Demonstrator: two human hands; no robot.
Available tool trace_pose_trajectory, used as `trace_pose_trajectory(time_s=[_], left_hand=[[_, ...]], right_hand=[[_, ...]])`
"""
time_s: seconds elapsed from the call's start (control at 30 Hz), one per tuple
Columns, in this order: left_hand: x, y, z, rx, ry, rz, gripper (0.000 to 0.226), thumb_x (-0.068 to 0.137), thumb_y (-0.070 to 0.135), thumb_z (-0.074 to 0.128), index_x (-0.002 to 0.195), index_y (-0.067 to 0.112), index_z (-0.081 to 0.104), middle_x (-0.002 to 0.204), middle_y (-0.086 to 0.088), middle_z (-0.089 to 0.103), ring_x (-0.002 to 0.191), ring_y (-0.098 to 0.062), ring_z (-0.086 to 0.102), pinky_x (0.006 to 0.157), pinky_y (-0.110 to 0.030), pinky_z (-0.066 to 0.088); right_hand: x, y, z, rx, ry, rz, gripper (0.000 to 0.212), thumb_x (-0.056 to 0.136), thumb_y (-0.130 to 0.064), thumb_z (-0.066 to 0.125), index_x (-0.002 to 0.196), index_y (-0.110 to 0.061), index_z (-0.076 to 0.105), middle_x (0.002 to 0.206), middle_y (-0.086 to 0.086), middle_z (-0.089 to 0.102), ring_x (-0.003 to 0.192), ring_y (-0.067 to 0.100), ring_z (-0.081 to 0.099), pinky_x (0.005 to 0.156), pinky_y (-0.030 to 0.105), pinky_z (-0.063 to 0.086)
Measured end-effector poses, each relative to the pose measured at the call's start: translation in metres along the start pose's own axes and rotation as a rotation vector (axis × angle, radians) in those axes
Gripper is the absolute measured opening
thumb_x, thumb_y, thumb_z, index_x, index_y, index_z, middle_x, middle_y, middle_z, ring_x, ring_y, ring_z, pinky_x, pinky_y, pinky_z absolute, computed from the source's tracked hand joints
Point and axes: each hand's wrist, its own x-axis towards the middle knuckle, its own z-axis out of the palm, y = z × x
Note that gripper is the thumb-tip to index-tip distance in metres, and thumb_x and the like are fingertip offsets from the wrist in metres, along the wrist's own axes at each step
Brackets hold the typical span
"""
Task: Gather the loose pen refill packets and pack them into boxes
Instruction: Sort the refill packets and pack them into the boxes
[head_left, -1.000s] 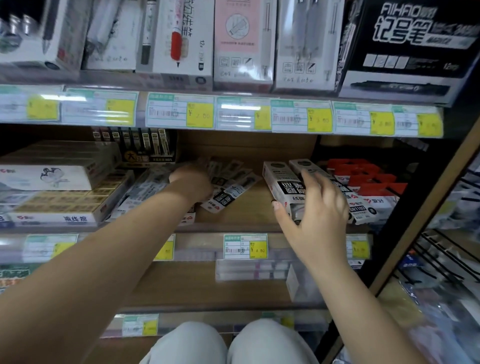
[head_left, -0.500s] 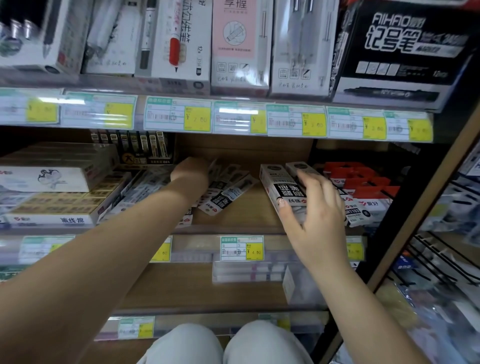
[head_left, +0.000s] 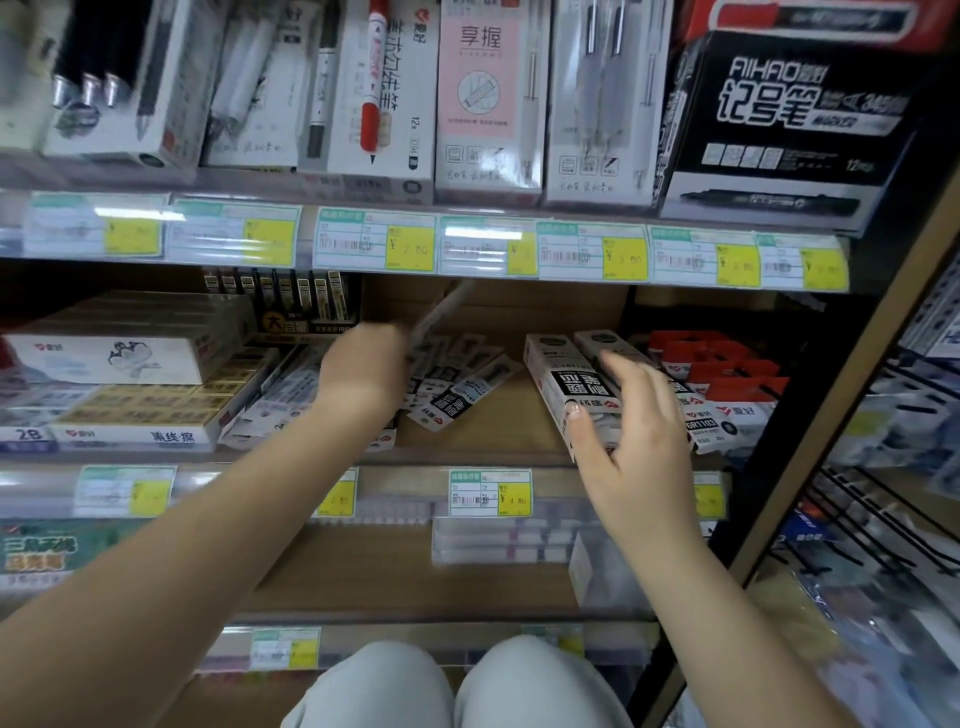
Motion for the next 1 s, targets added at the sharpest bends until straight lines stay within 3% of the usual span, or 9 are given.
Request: trace_pose_trajectory(time_s=[0.2, 0.33, 0.43, 0.57, 0.73, 0.87, 1.0], left_hand=[[-0.077, 0.019, -0.023, -0.334, 0.253, 0.187, 0.013, 0.081, 0.006, 0.062, 0.094, 0.006, 0.067, 0.070, -0.013, 0.066, 0.065, -0.033, 0.063, 0.055, -0.039, 0.051], [-0.121, 0.036, -0.024, -0.533, 0.296, 0.226, 0.023, 0.073, 0.011, 0.064, 0.096, 0.012, 0.070, 0.068, 0.001, 0.068, 0.056, -0.010, 0.059, 0.051, -0.027, 0.050], [-0.145, 0.047, -0.017, -0.792, 0.162, 0.157, 0.024, 0.076, 0.012, 0.065, 0.095, 0.025, 0.070, 0.075, 0.012, 0.069, 0.068, 0.000, 0.061, 0.059, -0.019, 0.047], [-0.161, 0.059, -0.004, -1.108, -0.022, -0.075, 0.033, 0.076, 0.002, 0.071, 0.085, 0.033, 0.065, 0.081, 0.017, 0.071, 0.075, -0.001, 0.067, 0.067, -0.024, 0.054], [-0.173, 0.071, 0.007, -1.424, -0.250, -0.218, 0.023, 0.082, -0.006, 0.065, 0.089, 0.016, 0.063, 0.083, 0.005, 0.073, 0.077, -0.009, 0.069, 0.067, -0.024, 0.052], [-0.179, 0.078, 0.011, -1.452, -0.367, -0.247, 0.021, 0.095, 0.008, 0.049, 0.094, 0.020, 0.066, 0.082, 0.008, 0.072, 0.079, -0.006, 0.066, 0.072, -0.024, 0.049], [-0.183, 0.081, 0.021, -1.447, -0.414, -0.288, 0.032, 0.099, 0.013, 0.042, 0.099, 0.032, 0.068, 0.093, 0.008, 0.072, 0.092, -0.011, 0.065, 0.085, -0.035, 0.050]], right_hand=[[-0.012, -0.029, 0.008, 0.336, -0.084, 0.144, 0.047, 0.090, -0.024, 0.055, 0.134, -0.014, 0.042, 0.124, -0.007, 0.046, 0.114, 0.002, 0.048, 0.098, 0.020, 0.043], [-0.021, -0.046, 0.011, 0.686, -0.256, 0.402, 0.056, 0.088, -0.018, 0.060, 0.138, -0.022, 0.033, 0.123, -0.008, 0.050, 0.104, -0.006, 0.054, 0.075, 0.003, 0.045], [-0.028, -0.047, 0.013, 0.921, -0.313, 0.557, 0.028, 0.085, -0.015, 0.064, 0.111, -0.022, 0.053, 0.106, -0.001, 0.066, 0.092, 0.004, 0.065, 0.078, 0.020, 0.054], [-0.036, -0.044, 0.009, 0.944, -0.287, 0.657, 0.010, 0.086, -0.007, 0.062, 0.093, -0.014, 0.061, 0.094, 0.012, 0.072, 0.085, 0.021, 0.070, 0.077, 0.037, 0.057], [-0.049, -0.036, 0.008, 1.012, -0.283, 0.714, 0.013, 0.089, 0.000, 0.055, 0.088, -0.009, 0.064, 0.076, 0.003, 0.074, 0.069, 0.013, 0.071, 0.058, 0.023, 0.056], [-0.057, -0.027, 0.009, 1.001, -0.314, 0.734, 0.016, 0.090, -0.004, 0.055, 0.102, -0.006, 0.065, 0.092, 0.008, 0.074, 0.081, 0.017, 0.071, 0.065, 0.023, 0.055], [-0.060, -0.019, 0.009, 1.011, -0.358, 0.762, 0.018, 0.091, -0.006, 0.053, 0.103, -0.008, 0.066, 0.097, 0.009, 0.073, 0.086, 0.018, 0.070, 0.071, 0.025, 0.055]])
